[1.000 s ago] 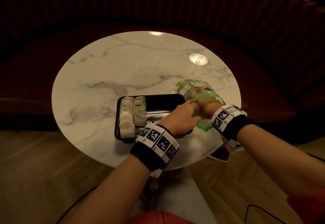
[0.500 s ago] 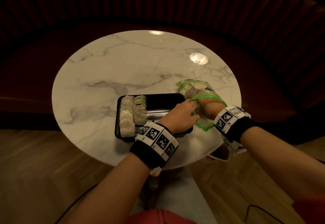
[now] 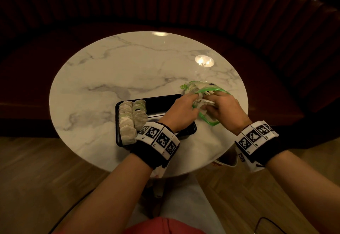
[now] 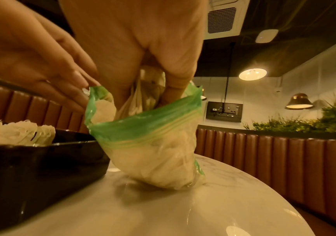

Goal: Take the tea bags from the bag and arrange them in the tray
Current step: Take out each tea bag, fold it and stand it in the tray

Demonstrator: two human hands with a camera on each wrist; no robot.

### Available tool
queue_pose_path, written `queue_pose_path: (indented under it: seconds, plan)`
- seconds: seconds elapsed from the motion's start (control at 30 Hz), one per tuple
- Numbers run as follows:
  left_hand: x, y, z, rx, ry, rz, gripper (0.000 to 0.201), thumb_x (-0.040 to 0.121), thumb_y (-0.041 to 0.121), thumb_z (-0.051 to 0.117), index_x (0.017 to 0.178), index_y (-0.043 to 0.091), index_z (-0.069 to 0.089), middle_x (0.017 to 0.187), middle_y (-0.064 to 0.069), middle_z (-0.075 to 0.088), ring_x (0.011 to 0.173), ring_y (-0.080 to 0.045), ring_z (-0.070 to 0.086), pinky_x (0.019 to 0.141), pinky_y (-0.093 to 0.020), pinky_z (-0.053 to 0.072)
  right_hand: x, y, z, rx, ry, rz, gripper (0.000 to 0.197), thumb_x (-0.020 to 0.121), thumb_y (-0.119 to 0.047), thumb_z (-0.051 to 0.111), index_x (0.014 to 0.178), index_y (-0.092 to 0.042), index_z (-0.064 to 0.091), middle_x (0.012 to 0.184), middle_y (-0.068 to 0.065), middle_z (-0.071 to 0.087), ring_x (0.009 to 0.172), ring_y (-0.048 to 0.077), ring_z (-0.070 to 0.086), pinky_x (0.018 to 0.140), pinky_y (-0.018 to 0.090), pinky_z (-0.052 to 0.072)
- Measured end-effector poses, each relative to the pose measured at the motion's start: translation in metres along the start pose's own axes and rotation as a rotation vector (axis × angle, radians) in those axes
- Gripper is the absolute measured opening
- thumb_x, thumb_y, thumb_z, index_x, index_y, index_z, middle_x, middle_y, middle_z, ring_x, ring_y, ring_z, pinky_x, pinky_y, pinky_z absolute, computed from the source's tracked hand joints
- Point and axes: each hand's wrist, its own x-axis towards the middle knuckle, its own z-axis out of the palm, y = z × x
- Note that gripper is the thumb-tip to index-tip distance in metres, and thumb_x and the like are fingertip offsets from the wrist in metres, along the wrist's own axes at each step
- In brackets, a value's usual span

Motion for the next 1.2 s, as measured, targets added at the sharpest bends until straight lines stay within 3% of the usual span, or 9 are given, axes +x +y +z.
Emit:
queue_pose_path:
  seconds: [0.13, 0.3, 0.4, 0.53, 0.6, 0.7, 0.83, 1.07, 1.2]
  plan:
    - [-0.001, 0.002, -0.001, -0.025, 0.048, -0.009, 0.046, 0.094, 0.005, 0.049, 0.139, 0.01, 0.052, 0.14, -0.009, 0.053, 0.126, -0.023, 0.049, 0.103, -0.026, 0.035, -0.009, 0.0, -0.011, 0.223, 0.076, 0.052, 0.018, 0.086, -0.024, 0.071, 0.103, -0.02, 0.074, 0.099, 0.002, 0.066, 0.09, 0.018, 0.062, 0.08, 0.031, 0.049]
    - [-0.001, 0.002, 0.0, -0.175, 0.094, -0.02, 0.042, 0.092, 0.002, 0.048, 0.125, 0.02, 0.066, 0.079, 0.012, 0.06, 0.063, -0.002, 0.05, 0.059, -0.007, 0.036, -0.019, -0.011, -0.023, 0.517, 0.197, 0.173, 0.021, 0.083, -0.024, 0.076, 0.102, -0.015, 0.073, 0.097, 0.001, 0.071, 0.085, 0.008, 0.065, 0.07, 0.017, 0.053]
    - [0.002, -0.002, 0.0, -0.268, 0.156, -0.06, 0.047, 0.089, 0.0, 0.046, 0.125, 0.022, 0.066, 0.104, 0.001, 0.07, 0.078, -0.007, 0.059, 0.066, -0.009, 0.042, -0.021, -0.012, -0.03, 0.729, 0.175, 0.266, 0.024, 0.083, -0.026, 0.075, 0.103, -0.011, 0.073, 0.094, 0.002, 0.074, 0.089, 0.013, 0.07, 0.078, 0.029, 0.058]
    - [0.005, -0.005, -0.005, -0.409, 0.273, -0.094, 0.042, 0.087, 0.001, 0.042, 0.112, 0.018, 0.071, 0.085, 0.0, 0.069, 0.071, -0.022, 0.062, 0.066, -0.028, 0.05, -0.022, -0.022, -0.037, 1.109, 0.141, 0.292, 0.023, 0.086, -0.015, 0.069, 0.104, 0.0, 0.069, 0.099, 0.016, 0.073, 0.093, 0.031, 0.071, 0.081, 0.04, 0.059]
    - [0.004, -0.003, -0.011, -0.489, 0.308, -0.078, 0.034, 0.087, 0.008, 0.043, 0.103, 0.02, 0.071, 0.097, 0.002, 0.071, 0.094, -0.021, 0.066, 0.084, -0.032, 0.054, -0.019, -0.03, -0.038, 1.249, 0.125, 0.308, 0.021, 0.088, -0.013, 0.066, 0.104, 0.001, 0.067, 0.096, 0.016, 0.073, 0.086, 0.028, 0.071, 0.07, 0.035, 0.059]
    - [-0.002, 0.004, -0.021, -0.669, 0.295, -0.093, 0.026, 0.103, 0.023, 0.04, 0.109, 0.017, 0.064, 0.104, 0.001, 0.067, 0.101, -0.015, 0.062, 0.081, -0.021, 0.049, -0.013, -0.046, -0.038, 1.394, 0.066, 0.304, 0.021, 0.086, -0.016, 0.064, 0.1, -0.001, 0.065, 0.086, 0.011, 0.071, 0.071, 0.018, 0.068, 0.053, 0.023, 0.054]
    - [-0.016, 0.002, -0.031, -0.834, 0.173, -0.157, 0.054, 0.101, 0.059, 0.019, 0.118, 0.029, 0.06, 0.124, -0.004, 0.065, 0.114, -0.021, 0.062, 0.101, -0.044, 0.047, -0.004, -0.067, -0.038, 1.473, -0.048, 0.283, 0.035, 0.075, -0.031, 0.068, 0.1, -0.006, 0.063, 0.078, 0.006, 0.067, 0.06, 0.014, 0.061, 0.044, 0.021, 0.048]
    - [-0.036, -0.011, -0.05, -1.133, 0.129, -0.211, 0.083, 0.091, 0.075, 0.011, 0.136, 0.02, 0.054, 0.122, -0.015, 0.067, 0.107, -0.036, 0.067, 0.094, -0.056, 0.051, 0.016, -0.099, -0.04, 1.636, -0.193, 0.273, 0.032, 0.088, -0.023, 0.056, 0.112, -0.003, 0.061, 0.091, 0.009, 0.07, 0.075, 0.014, 0.067, 0.056, 0.021, 0.055]
    - [-0.047, -0.026, -0.055, -1.095, 0.065, -0.328, 0.094, 0.084, 0.083, 0.006, 0.133, 0.02, 0.057, 0.117, -0.018, 0.068, 0.104, -0.042, 0.067, 0.086, -0.054, 0.055, 0.025, -0.113, -0.041, 1.648, -0.199, 0.299, 0.027, 0.086, -0.026, 0.056, 0.104, -0.007, 0.062, 0.078, 0.004, 0.069, 0.061, 0.008, 0.065, 0.044, 0.017, 0.048]
